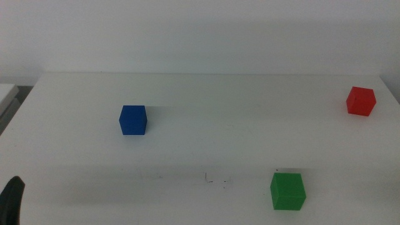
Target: Stack red cubes first, then green, then blue cubes in a specific spot.
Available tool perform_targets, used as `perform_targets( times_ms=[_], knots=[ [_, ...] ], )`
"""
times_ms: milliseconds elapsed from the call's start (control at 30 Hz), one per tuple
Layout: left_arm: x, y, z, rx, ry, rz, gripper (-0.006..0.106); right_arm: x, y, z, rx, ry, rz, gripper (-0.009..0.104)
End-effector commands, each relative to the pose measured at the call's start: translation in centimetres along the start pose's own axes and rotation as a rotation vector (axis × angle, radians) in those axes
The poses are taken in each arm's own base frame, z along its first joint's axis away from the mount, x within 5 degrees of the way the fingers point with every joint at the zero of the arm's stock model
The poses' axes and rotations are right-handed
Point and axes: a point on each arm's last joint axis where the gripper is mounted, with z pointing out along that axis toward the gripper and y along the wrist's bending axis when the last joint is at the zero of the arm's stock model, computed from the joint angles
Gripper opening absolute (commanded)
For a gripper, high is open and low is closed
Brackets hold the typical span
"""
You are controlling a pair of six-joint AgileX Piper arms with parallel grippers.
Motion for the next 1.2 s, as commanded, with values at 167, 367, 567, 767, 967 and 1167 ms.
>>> perform_targets(
  times_ms=[167,367,567,767,967,1167],
  knots=[
    [-0.1,0.0,0.0,-0.003,-0.013,0.002,0.091,-4.3,0.5,-0.1,-0.008,-0.012,0.104,0.092],
    [-0.1,0.0,0.0,-0.003,-0.013,0.002,0.091,-12.4,1.6,3.3,0.022,0.328,0.144,0.092],
    [-0.1,0.0,0.0,-0.003,-0.013,0.002,0.091,-17.7,2.2,7.2,0.044,0.543,0.139,0.092],
    [-0.1,0.0,0.0,-0.003,-0.013,0.002,0.091,-19.7,2.6,9.6,0.028,0.549,0.165,0.092],
    [-0.1,0.0,0.0,-0.003,-0.013,0.002,0.091,-19.4,2.6,10.5,0.032,0.554,0.164,0.092],
    [-0.1,0.0,0.0,-0.003,-0.013,0.002,0.091,-19.9,2.6,10.9,0.035,0.480,0.187,0.092]
  ],
)
